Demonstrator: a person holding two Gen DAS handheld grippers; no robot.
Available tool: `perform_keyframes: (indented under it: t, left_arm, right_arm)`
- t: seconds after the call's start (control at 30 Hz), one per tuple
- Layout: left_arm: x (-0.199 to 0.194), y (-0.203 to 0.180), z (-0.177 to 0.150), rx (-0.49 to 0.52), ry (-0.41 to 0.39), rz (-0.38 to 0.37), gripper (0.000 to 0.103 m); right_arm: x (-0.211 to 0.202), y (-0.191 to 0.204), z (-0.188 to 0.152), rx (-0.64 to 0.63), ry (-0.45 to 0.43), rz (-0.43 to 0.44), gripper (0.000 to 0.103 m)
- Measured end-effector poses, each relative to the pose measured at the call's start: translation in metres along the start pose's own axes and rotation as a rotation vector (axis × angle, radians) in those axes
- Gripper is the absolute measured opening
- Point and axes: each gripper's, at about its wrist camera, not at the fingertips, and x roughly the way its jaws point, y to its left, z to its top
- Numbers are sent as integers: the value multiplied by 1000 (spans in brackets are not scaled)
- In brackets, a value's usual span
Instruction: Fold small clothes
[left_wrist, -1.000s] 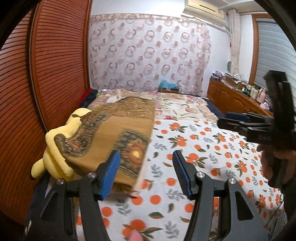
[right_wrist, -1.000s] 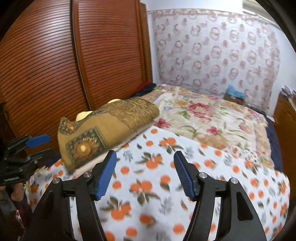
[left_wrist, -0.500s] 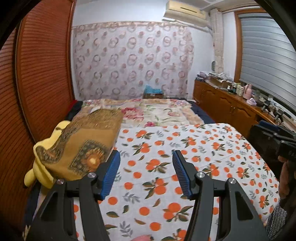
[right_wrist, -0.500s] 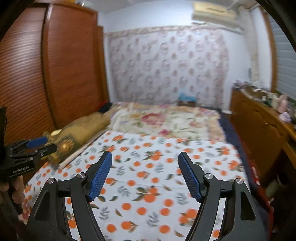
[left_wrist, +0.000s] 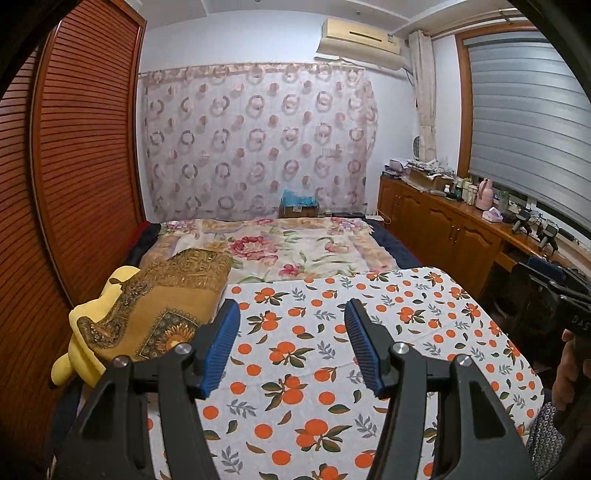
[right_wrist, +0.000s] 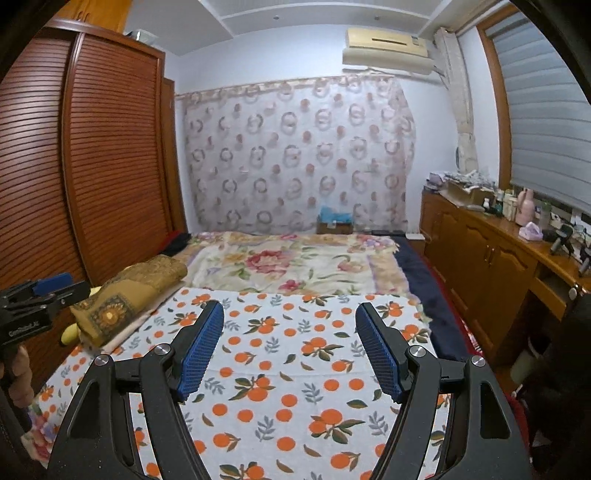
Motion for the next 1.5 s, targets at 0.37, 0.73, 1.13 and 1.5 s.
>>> perform_keyframes:
  t: [0.37, 0.73, 1.13, 1.5]
  left_arm:
    - [-1, 0, 0, -1, 1, -1, 58]
    - [-7, 1, 2, 1, -6, 6, 58]
    - [-11, 2, 4, 4, -14, 7, 58]
    - [-12, 0, 3, 6, -16, 10, 58]
  right_arm:
    - [-1, -3, -5, 7, -5, -27, 76]
    - [-1, -4, -5, 8, -7, -23, 76]
    - [0, -3, -5, 6, -8, -21, 76]
    - [-2, 0, -1, 4, -11, -22, 76]
